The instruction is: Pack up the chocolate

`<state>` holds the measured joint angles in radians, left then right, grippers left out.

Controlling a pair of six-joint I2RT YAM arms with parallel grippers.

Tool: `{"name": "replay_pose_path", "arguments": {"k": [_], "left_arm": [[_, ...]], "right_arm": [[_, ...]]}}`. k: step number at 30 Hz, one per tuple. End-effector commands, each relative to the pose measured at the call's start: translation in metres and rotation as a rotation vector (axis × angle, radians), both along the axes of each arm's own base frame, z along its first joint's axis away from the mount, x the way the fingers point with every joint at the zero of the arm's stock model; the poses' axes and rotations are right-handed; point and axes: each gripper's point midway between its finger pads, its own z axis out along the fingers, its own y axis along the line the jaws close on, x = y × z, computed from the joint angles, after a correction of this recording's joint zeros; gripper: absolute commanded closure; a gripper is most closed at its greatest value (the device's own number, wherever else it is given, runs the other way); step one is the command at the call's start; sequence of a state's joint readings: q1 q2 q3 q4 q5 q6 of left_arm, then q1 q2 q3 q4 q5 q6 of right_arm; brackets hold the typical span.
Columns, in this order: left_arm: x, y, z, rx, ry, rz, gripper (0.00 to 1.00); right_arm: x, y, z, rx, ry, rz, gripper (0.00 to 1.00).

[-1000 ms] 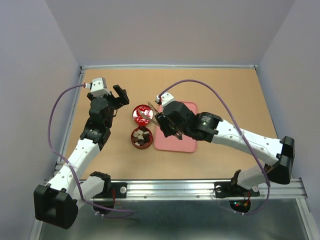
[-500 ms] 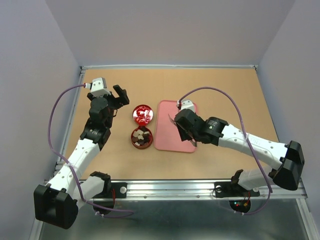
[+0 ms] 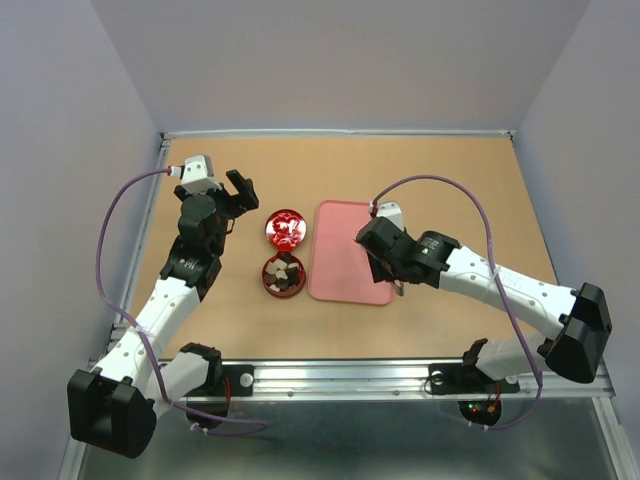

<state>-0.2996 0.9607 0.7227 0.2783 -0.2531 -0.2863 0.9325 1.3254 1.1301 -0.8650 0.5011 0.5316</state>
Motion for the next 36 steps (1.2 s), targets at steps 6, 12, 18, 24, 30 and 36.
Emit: {"name": "replay_pose_path", "arguments": {"k": [6,12,18,24,30,36], "left_arm": [[-0.002,-0.001,0.043,-0.028,-0.107,-0.006,0.01],[-0.002,-0.001,0.043,-0.026,-0.105,-0.003,0.01],[-0.002,0.000,0.042,-0.024,-0.104,0.000,0.01],[-0.001,-0.001,0.041,-0.023,-0.101,-0.003,0.01],[-0.001,-0.001,0.041,-0.023,-0.101,-0.001,0.01],[-0.001,0.000,0.042,-0.023,-0.102,0.002,0.01]], "right_arm": [[0.016,-0.008,-0.007,-0.024,-0.010,-0.019,0.49],[0.022,0.001,-0.010,0.010,0.006,0.039,0.49],[0.017,-0.002,-0.023,0.007,0.051,0.049,0.49],[0.015,-0.010,-0.029,0.001,0.063,0.031,0.49],[0.018,-0.009,-0.033,-0.019,0.077,0.049,0.52],[0.019,-0.007,-0.025,-0.003,0.060,0.057,0.67]]}}
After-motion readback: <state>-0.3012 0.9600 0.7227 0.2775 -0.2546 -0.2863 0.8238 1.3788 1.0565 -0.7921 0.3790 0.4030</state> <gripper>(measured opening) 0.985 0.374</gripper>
